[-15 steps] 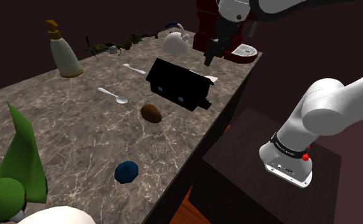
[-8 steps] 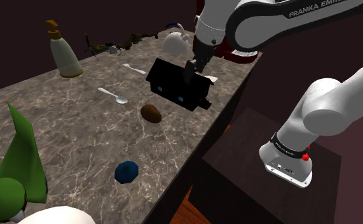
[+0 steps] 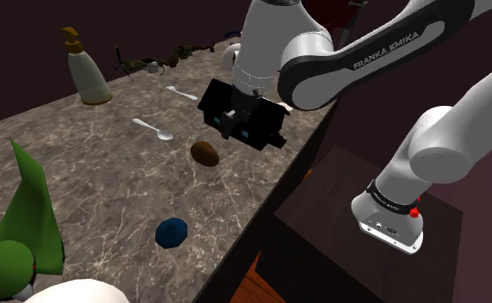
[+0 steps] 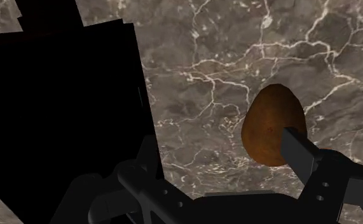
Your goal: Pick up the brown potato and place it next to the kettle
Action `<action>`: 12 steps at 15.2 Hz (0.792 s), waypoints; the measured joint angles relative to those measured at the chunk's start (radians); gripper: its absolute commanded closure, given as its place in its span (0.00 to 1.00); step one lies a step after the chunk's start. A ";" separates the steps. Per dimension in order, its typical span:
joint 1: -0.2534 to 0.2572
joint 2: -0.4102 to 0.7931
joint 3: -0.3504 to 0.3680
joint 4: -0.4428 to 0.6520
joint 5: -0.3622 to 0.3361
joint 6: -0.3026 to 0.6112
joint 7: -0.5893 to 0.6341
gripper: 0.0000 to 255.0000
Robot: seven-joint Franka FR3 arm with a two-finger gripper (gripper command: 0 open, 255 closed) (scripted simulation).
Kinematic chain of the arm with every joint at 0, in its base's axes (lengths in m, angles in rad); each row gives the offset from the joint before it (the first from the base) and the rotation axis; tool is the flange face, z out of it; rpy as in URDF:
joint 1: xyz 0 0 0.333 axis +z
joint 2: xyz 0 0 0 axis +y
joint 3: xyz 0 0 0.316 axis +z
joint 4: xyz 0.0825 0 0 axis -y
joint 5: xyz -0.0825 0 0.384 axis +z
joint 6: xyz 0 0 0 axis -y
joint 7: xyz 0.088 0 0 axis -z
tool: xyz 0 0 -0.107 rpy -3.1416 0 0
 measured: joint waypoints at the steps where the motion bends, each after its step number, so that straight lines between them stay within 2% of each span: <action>1: -0.006 0.031 0.022 0.008 -0.026 0.021 0.035 0.00; 7: -0.029 0.265 0.115 0.127 -0.273 0.090 0.281 0.00; 12: -0.022 0.347 0.108 0.151 -0.377 0.121 0.365 0.00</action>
